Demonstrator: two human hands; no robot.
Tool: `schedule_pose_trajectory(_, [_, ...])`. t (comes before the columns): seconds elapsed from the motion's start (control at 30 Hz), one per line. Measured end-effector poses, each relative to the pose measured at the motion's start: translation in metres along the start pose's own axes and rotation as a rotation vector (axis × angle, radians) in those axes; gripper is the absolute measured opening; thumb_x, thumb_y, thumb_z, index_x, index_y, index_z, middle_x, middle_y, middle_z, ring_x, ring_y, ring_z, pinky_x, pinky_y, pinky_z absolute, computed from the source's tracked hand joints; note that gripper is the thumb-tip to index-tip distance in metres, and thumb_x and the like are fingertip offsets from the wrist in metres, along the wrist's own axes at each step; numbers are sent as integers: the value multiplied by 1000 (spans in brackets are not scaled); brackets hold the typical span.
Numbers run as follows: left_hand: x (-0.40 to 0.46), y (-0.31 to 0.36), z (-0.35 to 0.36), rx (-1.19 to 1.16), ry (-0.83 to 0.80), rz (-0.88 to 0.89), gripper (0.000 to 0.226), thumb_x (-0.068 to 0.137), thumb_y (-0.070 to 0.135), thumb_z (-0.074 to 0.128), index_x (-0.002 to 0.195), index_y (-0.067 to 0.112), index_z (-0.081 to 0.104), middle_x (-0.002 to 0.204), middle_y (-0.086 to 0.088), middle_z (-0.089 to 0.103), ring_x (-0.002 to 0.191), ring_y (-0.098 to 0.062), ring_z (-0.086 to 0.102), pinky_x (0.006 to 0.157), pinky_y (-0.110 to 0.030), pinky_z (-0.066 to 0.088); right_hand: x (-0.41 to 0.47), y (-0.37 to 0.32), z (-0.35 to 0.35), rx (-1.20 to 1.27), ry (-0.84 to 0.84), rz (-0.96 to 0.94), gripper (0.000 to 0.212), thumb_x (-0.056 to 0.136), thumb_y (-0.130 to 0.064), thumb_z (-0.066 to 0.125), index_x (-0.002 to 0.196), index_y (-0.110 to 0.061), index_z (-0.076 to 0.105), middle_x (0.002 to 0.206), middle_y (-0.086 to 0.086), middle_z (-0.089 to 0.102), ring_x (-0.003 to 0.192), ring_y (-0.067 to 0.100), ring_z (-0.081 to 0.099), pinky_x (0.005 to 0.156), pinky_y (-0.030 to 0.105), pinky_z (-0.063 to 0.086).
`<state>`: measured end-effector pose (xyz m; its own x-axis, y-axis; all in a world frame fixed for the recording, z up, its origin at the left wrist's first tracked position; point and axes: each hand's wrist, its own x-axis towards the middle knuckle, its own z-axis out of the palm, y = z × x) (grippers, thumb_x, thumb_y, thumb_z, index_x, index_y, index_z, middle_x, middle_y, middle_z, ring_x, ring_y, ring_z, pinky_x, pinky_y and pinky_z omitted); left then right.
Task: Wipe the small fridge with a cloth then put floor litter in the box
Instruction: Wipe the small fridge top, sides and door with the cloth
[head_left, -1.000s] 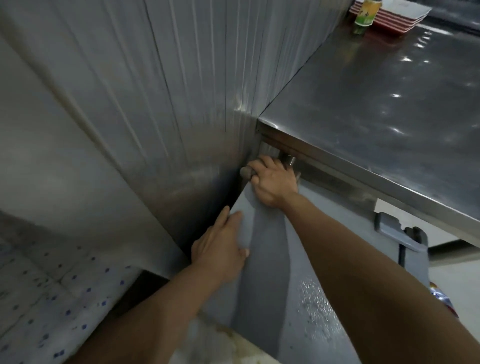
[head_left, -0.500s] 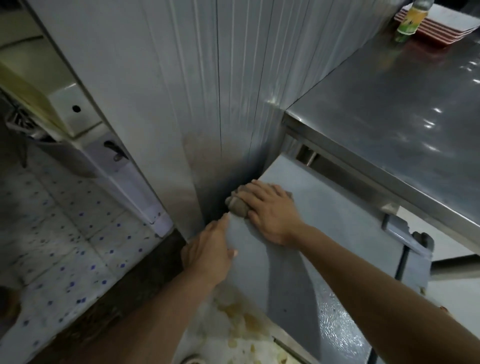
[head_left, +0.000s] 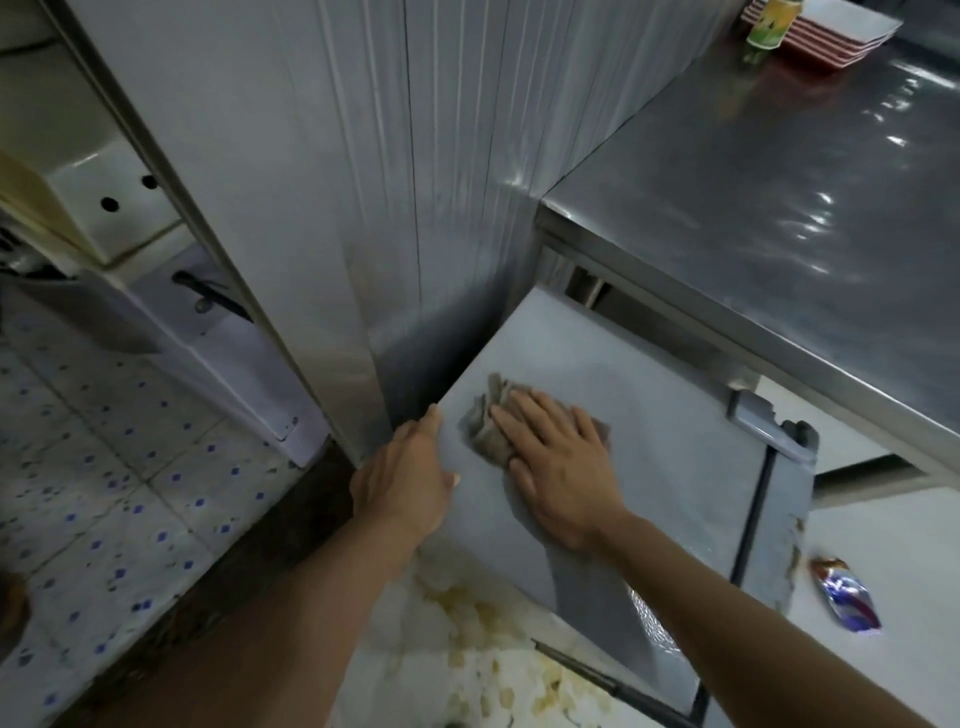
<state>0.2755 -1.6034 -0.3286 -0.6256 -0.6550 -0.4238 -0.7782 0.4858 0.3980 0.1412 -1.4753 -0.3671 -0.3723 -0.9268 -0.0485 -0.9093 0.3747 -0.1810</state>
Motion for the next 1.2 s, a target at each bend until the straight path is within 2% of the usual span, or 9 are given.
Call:
schedule_pose_trajectory(0.07, [2,0,0,3,-5,4,72,91,33,57,148,26,14,147,-4,35,127,-29,44,95,-45,45,2,28,-6,-15,-27,3,53,93,-45,24,145,-35,25,155,-6,24,144,15,17,114,42,13])
schedule_pose_trajectory(0.23, [5,-2,3,-24,-1,26,65,90,30,59,143,22,23,143,-6,39,124,-30,47,94,-46,45,42,90,-19,-11,34,482,52,98,-40,26,148,-30,18,158,-3,14,146,17,8,118,44,8])
schedule_pose_trajectory(0.4, [-2,13,6,107,36,50,58,89,19,54,139,21,25,143,-8,30,126,-31,37,94,-46,42,-26,36,-9,11,67,365,54,96,-42,28,148,-31,20,158,-3,13,146,17,5,116,43,5])
schedule_pose_trajectory(0.47, [-2,26,12,198,67,137,62,89,17,53,143,22,22,152,-7,15,136,-29,23,103,-45,34,-63,23,-9,-6,32,267,56,93,-46,24,148,-31,23,157,-3,18,146,17,12,114,42,6])
schedule_pose_trajectory(0.6, [4,65,29,205,-54,332,67,92,16,50,149,23,15,158,-1,-4,145,-26,-2,115,-47,18,-52,66,-15,-24,19,323,56,95,-46,22,148,-30,21,158,-3,16,146,16,9,115,43,2])
schedule_pose_trajectory(0.7, [9,85,42,227,-79,346,68,91,23,53,147,28,16,157,0,-7,143,-31,-6,112,-55,19,-14,110,-21,-52,82,555,54,97,-41,27,149,-27,18,157,-2,17,145,18,9,116,47,-1])
schedule_pose_trajectory(0.87, [11,87,47,234,-121,298,66,92,25,50,147,34,13,157,3,-13,144,-29,-12,112,-59,16,12,130,-27,-3,117,712,57,95,-39,28,148,-19,19,153,6,24,142,27,16,117,49,2])
schedule_pose_trajectory(1.0, [3,97,46,224,-76,287,69,89,15,52,146,25,15,157,-2,-7,143,-32,-6,113,-52,21,-34,96,-18,22,156,720,60,96,-39,25,150,-15,13,158,8,12,145,23,6,117,42,-1])
schedule_pose_trajectory(1.2, [-12,134,67,261,-90,504,69,89,7,47,148,27,16,157,3,1,144,-25,0,112,-50,23,-92,87,-10,-14,135,701,59,96,-40,20,150,-17,13,159,3,5,146,18,-4,114,38,-11])
